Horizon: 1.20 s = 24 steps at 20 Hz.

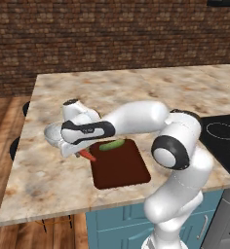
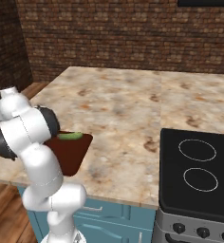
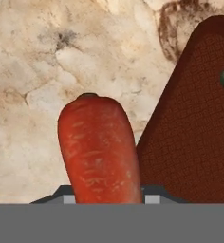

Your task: Place the two vegetables and bowl onto the tray for setting up a vegetable dip station.

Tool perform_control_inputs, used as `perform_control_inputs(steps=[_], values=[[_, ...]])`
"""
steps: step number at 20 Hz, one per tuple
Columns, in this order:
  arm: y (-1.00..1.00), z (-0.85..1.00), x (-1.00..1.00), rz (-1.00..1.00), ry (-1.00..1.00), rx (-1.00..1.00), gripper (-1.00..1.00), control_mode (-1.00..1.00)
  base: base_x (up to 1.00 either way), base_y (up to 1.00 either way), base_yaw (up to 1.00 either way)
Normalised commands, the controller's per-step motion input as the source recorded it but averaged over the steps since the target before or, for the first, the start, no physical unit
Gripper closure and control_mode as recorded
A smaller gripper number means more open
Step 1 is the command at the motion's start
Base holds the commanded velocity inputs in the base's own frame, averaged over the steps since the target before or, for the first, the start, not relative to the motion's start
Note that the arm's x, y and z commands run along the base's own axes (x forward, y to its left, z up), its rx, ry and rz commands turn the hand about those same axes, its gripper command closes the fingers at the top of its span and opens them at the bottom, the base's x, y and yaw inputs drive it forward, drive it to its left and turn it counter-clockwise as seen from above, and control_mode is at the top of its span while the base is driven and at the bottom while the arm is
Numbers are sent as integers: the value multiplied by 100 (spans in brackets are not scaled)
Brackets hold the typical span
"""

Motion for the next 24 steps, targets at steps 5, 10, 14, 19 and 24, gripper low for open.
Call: perform_control_inputs(steps=[5,10,14,19,24], values=[[-70,2,0,42,-1,0,100,-100,0,0,0],[-58,1,4,39,0,0,100,-100,0,0,0],[-50,1,22,33,0,0,100,-100,0,0,0],[-46,1,45,23,0,1,100,-100,0,0,0],[-33,9,52,20,0,3,100,-100,0,0,0]])
